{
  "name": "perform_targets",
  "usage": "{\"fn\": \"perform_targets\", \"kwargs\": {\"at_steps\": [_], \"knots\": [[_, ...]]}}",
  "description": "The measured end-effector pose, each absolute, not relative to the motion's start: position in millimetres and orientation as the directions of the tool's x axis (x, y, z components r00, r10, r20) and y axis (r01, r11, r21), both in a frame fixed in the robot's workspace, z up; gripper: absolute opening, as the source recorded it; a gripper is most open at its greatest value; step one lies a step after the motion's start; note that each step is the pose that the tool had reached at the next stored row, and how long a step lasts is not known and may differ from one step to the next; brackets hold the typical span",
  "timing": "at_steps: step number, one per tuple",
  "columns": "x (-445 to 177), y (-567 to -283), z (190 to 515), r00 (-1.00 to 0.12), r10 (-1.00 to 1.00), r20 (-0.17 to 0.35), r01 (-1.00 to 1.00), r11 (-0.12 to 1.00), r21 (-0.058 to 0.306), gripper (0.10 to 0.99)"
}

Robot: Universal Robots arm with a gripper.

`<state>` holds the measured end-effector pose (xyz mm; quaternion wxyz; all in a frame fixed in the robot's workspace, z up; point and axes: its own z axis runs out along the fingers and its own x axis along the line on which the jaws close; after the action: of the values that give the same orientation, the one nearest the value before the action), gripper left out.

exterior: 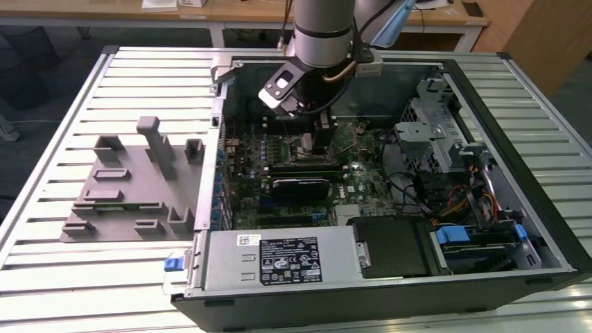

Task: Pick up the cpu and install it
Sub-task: 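Place the cpu into insertion slot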

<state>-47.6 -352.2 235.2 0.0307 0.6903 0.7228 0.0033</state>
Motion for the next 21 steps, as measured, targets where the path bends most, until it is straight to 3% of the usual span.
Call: {"fn": "perform_targets", "kwargs": {"at_steps": [21], "knots": [[-50.4,-334.4,207.9,-0.025,0.999,-0.040,0.999,0.027,0.047,0.541]]}}
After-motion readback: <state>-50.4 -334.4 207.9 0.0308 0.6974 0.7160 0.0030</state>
